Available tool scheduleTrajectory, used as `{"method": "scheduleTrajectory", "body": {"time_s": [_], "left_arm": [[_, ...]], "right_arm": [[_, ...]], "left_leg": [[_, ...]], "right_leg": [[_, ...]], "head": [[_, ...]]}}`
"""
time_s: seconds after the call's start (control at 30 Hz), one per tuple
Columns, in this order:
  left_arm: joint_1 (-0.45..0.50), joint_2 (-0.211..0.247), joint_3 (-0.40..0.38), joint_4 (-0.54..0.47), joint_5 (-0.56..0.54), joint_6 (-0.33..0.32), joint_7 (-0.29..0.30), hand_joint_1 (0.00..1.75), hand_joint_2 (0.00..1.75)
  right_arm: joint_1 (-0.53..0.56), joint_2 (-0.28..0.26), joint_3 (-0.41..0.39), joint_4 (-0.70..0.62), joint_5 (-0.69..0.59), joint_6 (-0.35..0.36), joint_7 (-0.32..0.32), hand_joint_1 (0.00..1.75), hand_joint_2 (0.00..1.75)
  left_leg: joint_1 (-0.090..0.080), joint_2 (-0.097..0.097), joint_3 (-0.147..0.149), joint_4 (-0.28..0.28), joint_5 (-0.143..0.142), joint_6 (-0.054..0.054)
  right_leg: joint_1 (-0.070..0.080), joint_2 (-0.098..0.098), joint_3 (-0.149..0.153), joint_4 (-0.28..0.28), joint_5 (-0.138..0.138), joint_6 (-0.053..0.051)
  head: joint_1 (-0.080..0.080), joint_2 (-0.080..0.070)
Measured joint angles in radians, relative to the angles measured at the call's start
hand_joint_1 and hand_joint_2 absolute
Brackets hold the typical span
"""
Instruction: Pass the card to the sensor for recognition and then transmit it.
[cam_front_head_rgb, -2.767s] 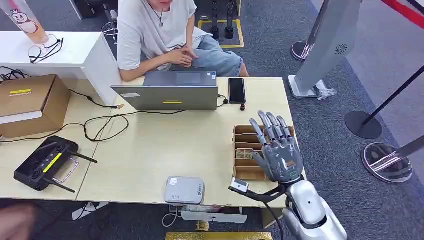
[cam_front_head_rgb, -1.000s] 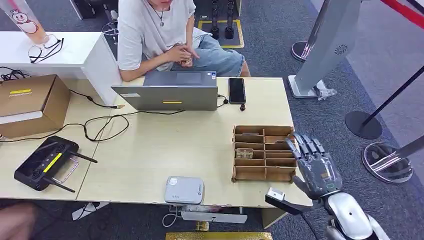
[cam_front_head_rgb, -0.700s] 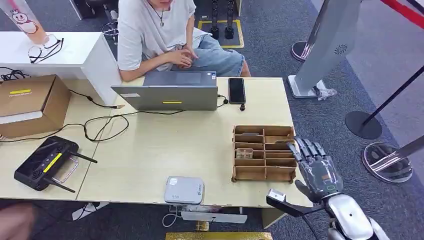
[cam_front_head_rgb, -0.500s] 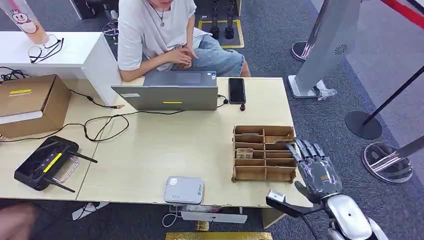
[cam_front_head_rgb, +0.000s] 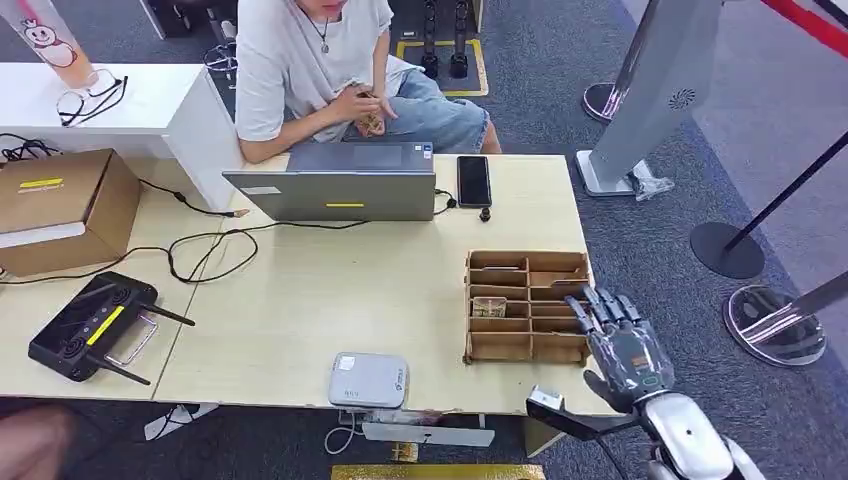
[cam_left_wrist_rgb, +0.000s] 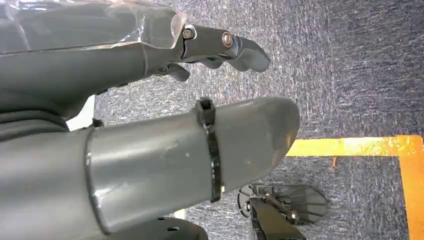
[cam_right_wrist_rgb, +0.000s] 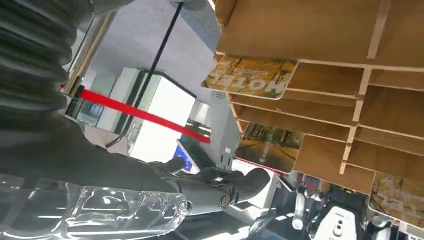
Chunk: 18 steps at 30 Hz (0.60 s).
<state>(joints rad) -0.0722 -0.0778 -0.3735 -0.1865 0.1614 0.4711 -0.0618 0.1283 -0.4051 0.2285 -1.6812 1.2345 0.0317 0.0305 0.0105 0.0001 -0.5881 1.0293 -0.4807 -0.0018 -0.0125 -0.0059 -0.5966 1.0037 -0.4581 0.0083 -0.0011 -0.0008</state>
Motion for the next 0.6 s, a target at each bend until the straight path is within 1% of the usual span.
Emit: {"method": "scheduleTrajectory", "body": {"time_s": [0.2, 0.47, 0.53, 0.57, 0.6], "left_arm": [[0.000, 0.000, 0.000, 0.000, 0.000, -0.003, 0.006, 0.00, 0.00], [0.000, 0.000, 0.000, 0.000, 0.000, -0.005, 0.007, 0.00, 0.00], [-0.001, 0.000, 0.000, 0.000, 0.000, -0.005, 0.008, 0.00, 0.00], [-0.001, 0.000, 0.000, 0.000, 0.000, -0.005, 0.008, 0.00, 0.00], [-0.001, 0.000, 0.000, 0.000, 0.000, -0.005, 0.008, 0.00, 0.00]], "right_arm": [[-0.002, 0.005, 0.007, 0.009, 0.000, 0.001, 0.001, 0.00, 1.75], [-0.032, 0.016, 0.018, 0.039, 0.011, -0.003, -0.009, 0.00, 1.75], [-0.038, 0.020, 0.020, 0.045, 0.019, -0.009, -0.010, 0.02, 1.75], [-0.041, 0.023, 0.021, 0.048, 0.019, -0.011, -0.010, 0.05, 1.75], [-0.042, 0.025, 0.022, 0.052, 0.019, -0.016, -0.010, 0.14, 1.75]], "left_leg": [[0.000, 0.000, 0.000, 0.000, 0.000, 0.000], [0.000, 0.000, 0.000, 0.000, 0.000, 0.000], [0.000, 0.000, 0.000, 0.000, 0.000, 0.000], [0.000, 0.000, 0.000, 0.000, 0.000, 0.000], [0.000, 0.000, 0.000, 0.000, 0.000, 0.000]], "right_leg": [[0.000, 0.000, 0.000, 0.000, 0.000, 0.000], [0.000, 0.000, 0.000, 0.000, 0.000, 0.000], [0.000, 0.000, 0.000, 0.000, 0.000, 0.000], [0.000, 0.000, 0.000, 0.000, 0.000, 0.000], [0.000, 0.000, 0.000, 0.000, 0.000, 0.000]], "head": [[0.000, 0.000], [0.000, 0.000], [0.000, 0.000], [0.000, 0.000], [0.000, 0.000]]}}
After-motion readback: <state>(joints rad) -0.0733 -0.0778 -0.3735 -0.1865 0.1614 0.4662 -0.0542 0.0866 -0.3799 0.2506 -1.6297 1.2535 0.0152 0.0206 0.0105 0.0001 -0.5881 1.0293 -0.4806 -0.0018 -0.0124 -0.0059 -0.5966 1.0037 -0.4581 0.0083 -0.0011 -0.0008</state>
